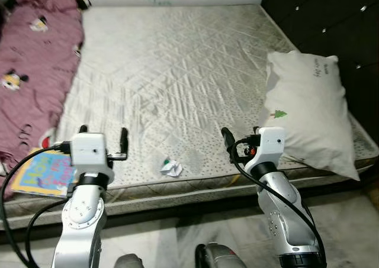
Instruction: Clean up the room
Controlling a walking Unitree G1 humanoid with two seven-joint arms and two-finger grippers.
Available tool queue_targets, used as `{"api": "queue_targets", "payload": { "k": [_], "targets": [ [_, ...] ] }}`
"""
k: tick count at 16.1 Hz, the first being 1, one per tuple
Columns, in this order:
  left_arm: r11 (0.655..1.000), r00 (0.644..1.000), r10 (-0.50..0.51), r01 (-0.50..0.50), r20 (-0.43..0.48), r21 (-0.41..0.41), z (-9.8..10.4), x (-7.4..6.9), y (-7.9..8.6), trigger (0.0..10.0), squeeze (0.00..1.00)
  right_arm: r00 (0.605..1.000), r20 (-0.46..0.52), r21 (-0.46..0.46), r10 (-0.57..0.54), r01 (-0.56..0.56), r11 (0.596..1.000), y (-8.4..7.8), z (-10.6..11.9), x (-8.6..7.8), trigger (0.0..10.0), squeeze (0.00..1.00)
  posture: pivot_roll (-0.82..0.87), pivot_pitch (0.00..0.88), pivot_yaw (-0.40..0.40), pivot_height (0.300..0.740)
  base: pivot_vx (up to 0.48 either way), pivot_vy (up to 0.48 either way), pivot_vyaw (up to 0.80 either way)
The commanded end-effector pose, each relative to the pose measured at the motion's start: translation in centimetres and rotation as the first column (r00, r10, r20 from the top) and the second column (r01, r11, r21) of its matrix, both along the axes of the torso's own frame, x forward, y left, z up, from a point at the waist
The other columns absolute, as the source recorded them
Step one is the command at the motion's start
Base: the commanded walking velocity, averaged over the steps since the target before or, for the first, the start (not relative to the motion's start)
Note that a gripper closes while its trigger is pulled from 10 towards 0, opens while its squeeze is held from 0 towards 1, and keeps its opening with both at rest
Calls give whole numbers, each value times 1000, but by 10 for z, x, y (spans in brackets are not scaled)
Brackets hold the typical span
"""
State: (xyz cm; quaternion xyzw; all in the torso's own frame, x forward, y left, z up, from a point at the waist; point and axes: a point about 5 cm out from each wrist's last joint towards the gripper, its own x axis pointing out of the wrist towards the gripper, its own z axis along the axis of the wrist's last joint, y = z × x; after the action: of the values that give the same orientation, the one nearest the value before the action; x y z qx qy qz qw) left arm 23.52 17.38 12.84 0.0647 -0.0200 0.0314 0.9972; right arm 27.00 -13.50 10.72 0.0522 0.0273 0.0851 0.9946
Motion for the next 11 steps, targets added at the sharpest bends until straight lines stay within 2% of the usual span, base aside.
{"api": "queue_targets", "payload": {
  "k": [1, 5, 9, 11],
  "targets": [
    [1000, 1000, -12, 12, -18, 22, -4, 1, 1, 10000, 0, 1000, 5, 3, -30, 30, 1000, -3, -1, 1, 10000, 0, -19, 54, 21, 740, 0, 0, 0],
    [998, 999, -41, 42, -24, 37, -6, 6, 1, 10000, 0, 999, 13, 8, -40, 40, 999, 0, -2, -3, 10000, 0, -22, 58, 25, 740, 0, 0, 0],
    [998, 999, -42, 42, -19, 36, -5, 4, 0, 10000, 0, 1000, 3, 12, -28, 28, 1000, 2, -4, -5, 10000, 0, -9, 76, 11, 740, 0, 0, 777],
    [999, 999, -37, 38, -26, 29, -5, 2, 2, 10000, 0, 999, -5, 28, -34, 34, 999, 2, -4, -5, 10000, 0, 5, 90, 6, 740, 0, 0, 0]
  ]
}}
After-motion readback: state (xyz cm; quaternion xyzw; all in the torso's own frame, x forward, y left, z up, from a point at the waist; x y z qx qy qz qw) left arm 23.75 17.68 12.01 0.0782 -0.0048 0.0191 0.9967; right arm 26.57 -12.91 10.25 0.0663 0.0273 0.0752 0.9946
